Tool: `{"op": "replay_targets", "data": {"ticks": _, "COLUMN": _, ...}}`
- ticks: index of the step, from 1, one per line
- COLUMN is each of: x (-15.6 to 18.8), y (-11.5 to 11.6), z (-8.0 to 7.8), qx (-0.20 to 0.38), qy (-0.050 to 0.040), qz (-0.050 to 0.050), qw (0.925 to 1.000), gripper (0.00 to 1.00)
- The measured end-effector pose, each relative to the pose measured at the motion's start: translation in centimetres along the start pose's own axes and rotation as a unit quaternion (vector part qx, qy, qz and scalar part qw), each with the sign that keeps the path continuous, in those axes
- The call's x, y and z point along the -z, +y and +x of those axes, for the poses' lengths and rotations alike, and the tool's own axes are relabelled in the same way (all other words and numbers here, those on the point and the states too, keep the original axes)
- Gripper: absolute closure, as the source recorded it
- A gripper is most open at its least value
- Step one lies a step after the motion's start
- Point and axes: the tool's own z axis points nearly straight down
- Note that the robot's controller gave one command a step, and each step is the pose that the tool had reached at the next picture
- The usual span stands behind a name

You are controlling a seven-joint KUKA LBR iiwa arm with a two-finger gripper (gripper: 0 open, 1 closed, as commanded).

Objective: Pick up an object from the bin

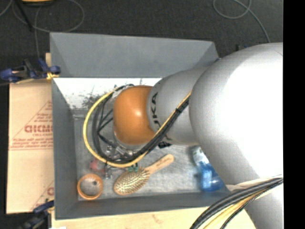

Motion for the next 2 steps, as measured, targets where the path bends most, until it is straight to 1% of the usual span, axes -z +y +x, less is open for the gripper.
{"op": "replay_targets", "data": {"ticks": 1, "x": -0.15, "y": 0.00, "z": 0.15, "qx": 0.000, "qy": 0.0020, "qz": 0.000, "qw": 1.0000, "gripper": 0.00}}
{"op": "replay_targets", "data": {"ticks": 2, "x": 0.00, "y": 0.01, "z": 0.01, "qx": -0.001, "qy": 0.0001, "qz": 0.000, "qw": 1.0000, "gripper": 1.00}}
